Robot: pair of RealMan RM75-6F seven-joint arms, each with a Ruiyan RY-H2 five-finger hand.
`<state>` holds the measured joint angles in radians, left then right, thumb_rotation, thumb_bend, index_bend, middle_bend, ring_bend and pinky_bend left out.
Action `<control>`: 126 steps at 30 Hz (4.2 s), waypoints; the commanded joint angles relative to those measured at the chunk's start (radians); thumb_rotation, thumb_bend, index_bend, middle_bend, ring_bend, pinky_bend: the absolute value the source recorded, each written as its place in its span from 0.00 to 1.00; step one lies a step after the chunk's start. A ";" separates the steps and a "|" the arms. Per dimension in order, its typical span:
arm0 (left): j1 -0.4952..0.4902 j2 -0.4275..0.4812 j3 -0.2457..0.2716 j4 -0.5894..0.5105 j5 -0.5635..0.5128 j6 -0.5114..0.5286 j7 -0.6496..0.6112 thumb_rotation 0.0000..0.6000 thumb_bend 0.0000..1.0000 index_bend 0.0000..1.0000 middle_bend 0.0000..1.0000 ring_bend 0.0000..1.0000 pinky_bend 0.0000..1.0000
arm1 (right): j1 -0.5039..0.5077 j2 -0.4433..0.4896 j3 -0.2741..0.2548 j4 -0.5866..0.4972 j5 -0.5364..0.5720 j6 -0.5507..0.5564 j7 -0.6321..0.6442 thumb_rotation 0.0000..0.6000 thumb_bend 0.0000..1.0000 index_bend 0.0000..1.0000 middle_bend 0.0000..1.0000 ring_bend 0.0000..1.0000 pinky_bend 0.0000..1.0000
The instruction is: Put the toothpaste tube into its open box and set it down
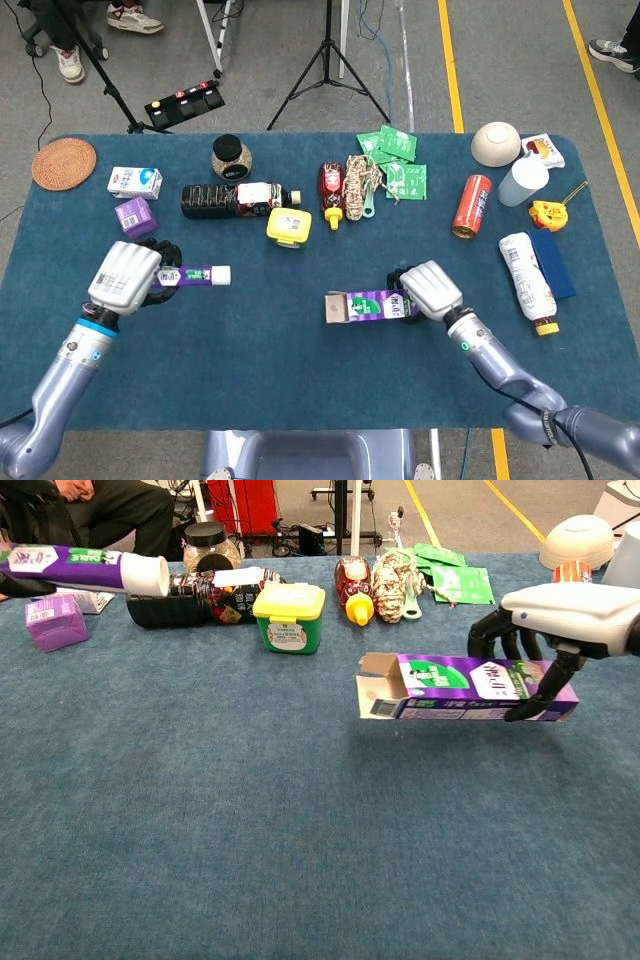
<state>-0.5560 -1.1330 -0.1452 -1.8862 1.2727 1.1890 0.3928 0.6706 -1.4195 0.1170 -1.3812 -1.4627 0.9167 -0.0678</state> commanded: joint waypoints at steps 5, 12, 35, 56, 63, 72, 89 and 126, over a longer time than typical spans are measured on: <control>-0.014 -0.052 0.013 -0.059 -0.001 -0.002 0.082 1.00 0.29 0.64 0.51 0.46 0.67 | 0.021 -0.079 0.079 -0.190 0.312 0.015 -0.435 1.00 0.28 0.54 0.60 0.65 0.64; -0.043 -0.122 -0.003 -0.070 -0.048 0.002 0.178 1.00 0.29 0.64 0.51 0.46 0.67 | 0.047 -0.132 0.102 -0.266 0.468 0.104 -0.630 1.00 0.29 0.54 0.60 0.66 0.65; -0.138 -0.283 -0.046 0.003 -0.197 -0.026 0.286 1.00 0.29 0.64 0.51 0.46 0.67 | 0.127 -0.163 0.157 -0.423 0.707 0.223 -0.728 1.00 0.30 0.54 0.61 0.66 0.65; -0.186 -0.363 -0.025 0.039 -0.252 0.018 0.417 1.00 0.29 0.64 0.51 0.46 0.67 | 0.149 -0.135 0.128 -0.453 0.688 0.248 -0.698 1.00 0.31 0.54 0.61 0.66 0.65; -0.184 -0.335 -0.022 0.033 -0.239 0.032 0.420 1.00 0.29 0.64 0.51 0.46 0.67 | 0.154 -0.125 0.123 -0.440 0.685 0.255 -0.692 1.00 0.31 0.54 0.61 0.66 0.65; -0.194 -0.330 -0.020 0.036 -0.254 0.034 0.442 1.00 0.29 0.64 0.51 0.46 0.67 | 0.157 -0.125 0.112 -0.439 0.680 0.254 -0.676 1.00 0.31 0.54 0.61 0.66 0.65; -0.246 -0.422 -0.030 -0.015 -0.348 0.136 0.673 1.00 0.29 0.64 0.51 0.47 0.67 | 0.169 -0.156 0.095 -0.434 0.668 0.290 -0.698 1.00 0.31 0.54 0.61 0.66 0.65; -0.264 -0.529 -0.019 -0.051 -0.295 0.215 0.695 1.00 0.22 0.00 0.06 0.22 0.49 | 0.142 -0.140 0.097 -0.427 0.621 0.264 -0.562 1.00 0.32 0.55 0.61 0.66 0.66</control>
<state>-0.8236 -1.6718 -0.1650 -1.9270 0.9658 1.4087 1.1006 0.8179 -1.5632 0.2156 -1.8135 -0.8318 1.1865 -0.6426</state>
